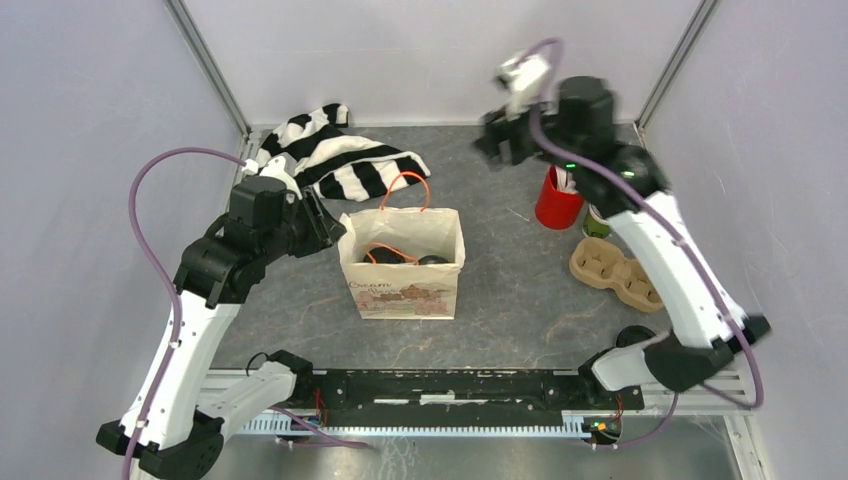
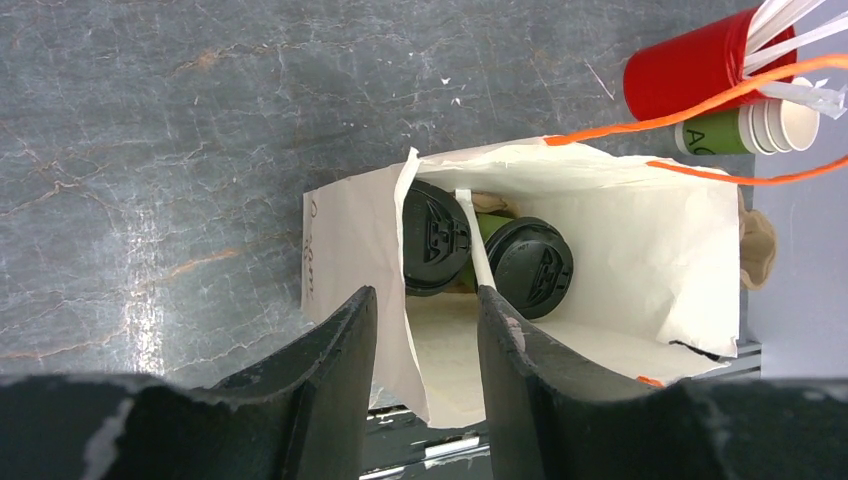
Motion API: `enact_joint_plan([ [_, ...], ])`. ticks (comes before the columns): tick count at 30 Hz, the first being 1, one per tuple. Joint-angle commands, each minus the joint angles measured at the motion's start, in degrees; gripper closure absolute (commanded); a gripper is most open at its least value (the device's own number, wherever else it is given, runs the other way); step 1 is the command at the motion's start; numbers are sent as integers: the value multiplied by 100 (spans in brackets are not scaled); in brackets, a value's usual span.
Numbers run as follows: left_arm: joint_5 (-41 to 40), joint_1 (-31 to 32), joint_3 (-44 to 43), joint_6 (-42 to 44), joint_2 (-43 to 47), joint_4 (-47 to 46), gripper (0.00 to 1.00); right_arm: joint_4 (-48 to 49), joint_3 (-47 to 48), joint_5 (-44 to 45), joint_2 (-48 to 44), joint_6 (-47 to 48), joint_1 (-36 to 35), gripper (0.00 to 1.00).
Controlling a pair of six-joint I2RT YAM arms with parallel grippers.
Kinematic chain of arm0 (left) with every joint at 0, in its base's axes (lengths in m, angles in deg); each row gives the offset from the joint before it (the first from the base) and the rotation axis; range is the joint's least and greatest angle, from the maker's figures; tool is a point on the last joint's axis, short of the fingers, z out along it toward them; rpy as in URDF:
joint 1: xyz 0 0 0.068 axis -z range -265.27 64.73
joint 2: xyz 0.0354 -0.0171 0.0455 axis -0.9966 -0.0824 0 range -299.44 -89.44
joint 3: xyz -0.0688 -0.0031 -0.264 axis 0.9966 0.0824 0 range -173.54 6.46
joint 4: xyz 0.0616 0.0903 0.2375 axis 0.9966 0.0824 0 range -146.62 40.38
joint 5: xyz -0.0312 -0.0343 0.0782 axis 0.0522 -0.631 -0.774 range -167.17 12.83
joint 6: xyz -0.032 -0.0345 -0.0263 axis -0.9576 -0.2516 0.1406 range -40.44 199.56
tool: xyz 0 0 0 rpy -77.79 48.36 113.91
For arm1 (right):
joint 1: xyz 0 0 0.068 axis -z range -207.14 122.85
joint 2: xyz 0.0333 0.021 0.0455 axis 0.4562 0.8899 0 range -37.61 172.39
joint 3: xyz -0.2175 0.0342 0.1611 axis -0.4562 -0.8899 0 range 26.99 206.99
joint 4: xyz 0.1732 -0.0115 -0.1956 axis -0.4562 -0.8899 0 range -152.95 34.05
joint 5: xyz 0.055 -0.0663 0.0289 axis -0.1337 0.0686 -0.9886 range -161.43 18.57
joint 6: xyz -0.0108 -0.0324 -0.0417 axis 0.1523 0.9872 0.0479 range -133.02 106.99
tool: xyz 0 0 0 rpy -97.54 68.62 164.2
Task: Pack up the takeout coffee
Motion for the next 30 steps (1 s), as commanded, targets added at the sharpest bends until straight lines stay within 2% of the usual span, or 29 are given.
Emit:
enact_joint_plan([
  [1, 4, 32, -39, 57, -80, -132, 51, 185, -804, 698, -516, -268, 1450, 33],
  [3, 14, 28, -43, 86, -107, -142, 51, 195, -1181, 685, -471, -474, 2182, 34],
  [6, 32, 35, -35, 121, -133, -139, 50, 561, -1850, 68, -461, -1223, 3375, 37],
  [9, 61, 32, -28, 132, -146, -150, 50, 1020, -2551, -430, -491, -1741, 4022, 39],
  [15, 92, 27, 9, 117, -101, -161, 50, 790, -3060, 295, -724, -1427, 4159, 42],
  [17, 100, 29, 61, 127, -65, -161, 50, 789, -3150, 197, -772, -1376, 4159, 45],
  [20, 112, 29, 95, 165, -62, -145, 50, 900, -3334, -84, -851, -1385, 4159, 55],
  [30, 204, 32, 26, 229, -199, -162, 50, 946, -3554, -410, -904, -1376, 4158, 56],
])
